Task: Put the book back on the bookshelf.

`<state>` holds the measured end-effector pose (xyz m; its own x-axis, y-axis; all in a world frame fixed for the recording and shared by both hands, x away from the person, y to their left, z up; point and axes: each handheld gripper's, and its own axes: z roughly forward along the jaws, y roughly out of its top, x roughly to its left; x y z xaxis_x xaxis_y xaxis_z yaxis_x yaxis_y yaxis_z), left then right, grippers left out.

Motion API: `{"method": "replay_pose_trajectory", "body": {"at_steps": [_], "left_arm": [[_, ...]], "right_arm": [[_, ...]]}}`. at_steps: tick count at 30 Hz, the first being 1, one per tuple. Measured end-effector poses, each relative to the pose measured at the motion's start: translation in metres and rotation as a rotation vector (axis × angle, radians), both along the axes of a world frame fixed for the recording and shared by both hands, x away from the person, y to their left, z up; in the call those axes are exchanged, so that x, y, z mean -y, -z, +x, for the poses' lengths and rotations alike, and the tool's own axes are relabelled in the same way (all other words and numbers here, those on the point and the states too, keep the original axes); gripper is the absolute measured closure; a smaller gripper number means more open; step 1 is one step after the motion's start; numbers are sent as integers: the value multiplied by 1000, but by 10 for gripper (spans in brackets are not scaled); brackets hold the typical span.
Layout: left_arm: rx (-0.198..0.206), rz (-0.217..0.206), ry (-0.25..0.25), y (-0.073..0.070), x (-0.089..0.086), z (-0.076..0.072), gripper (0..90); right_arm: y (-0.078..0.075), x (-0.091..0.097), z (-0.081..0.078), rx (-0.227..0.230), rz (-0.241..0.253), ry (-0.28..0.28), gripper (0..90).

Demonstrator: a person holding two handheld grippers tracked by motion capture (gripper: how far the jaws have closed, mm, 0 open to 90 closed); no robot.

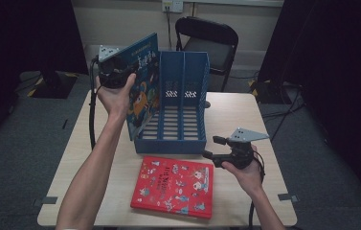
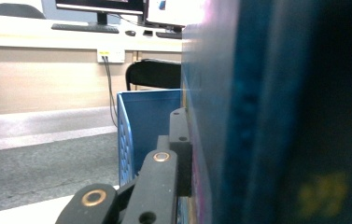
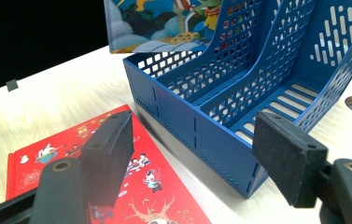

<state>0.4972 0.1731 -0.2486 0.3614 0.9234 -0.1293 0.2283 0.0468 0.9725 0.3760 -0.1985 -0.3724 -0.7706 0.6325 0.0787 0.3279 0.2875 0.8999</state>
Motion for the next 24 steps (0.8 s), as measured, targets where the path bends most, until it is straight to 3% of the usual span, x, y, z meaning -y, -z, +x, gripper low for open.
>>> {"method": "replay_pose_trajectory", "body": {"at_steps": [10, 18, 24], "left_arm": [[39, -30, -64, 9, 5, 8, 835], [67, 13, -45, 25, 12, 10, 835], [66, 1, -39, 37, 10, 10, 833]], "right_arm": [[2, 0, 1, -4, 1, -5, 291], [2, 0, 0, -8, -7, -9, 291], [4, 1, 1, -10, -8, -7, 291]]}}
